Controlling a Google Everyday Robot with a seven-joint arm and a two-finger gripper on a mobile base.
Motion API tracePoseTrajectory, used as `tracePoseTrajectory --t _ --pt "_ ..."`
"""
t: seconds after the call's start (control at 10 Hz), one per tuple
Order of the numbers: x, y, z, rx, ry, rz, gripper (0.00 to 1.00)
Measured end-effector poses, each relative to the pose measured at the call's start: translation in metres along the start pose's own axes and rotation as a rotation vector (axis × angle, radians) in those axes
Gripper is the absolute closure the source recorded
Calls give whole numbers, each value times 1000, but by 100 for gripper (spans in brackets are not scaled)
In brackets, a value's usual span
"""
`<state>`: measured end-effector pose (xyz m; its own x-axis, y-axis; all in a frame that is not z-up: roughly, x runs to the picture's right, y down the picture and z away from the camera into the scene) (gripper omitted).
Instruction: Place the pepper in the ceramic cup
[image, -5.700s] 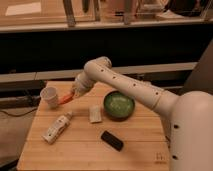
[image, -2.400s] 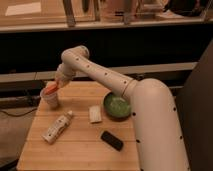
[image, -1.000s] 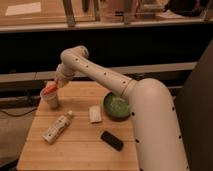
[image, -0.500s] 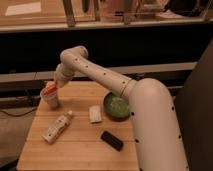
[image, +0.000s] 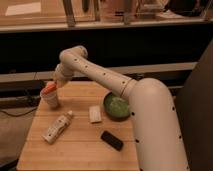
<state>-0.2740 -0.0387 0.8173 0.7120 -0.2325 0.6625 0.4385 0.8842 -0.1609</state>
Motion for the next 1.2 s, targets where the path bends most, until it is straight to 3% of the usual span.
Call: tracePoseTrajectory --t 0.4,0.7,1.2 --pt "-6 -2 9 -8 30 -64 100" --pt "-8 1 24 -19 75 -139 100" --pt "-20 5 44 -13 191 -305 100"
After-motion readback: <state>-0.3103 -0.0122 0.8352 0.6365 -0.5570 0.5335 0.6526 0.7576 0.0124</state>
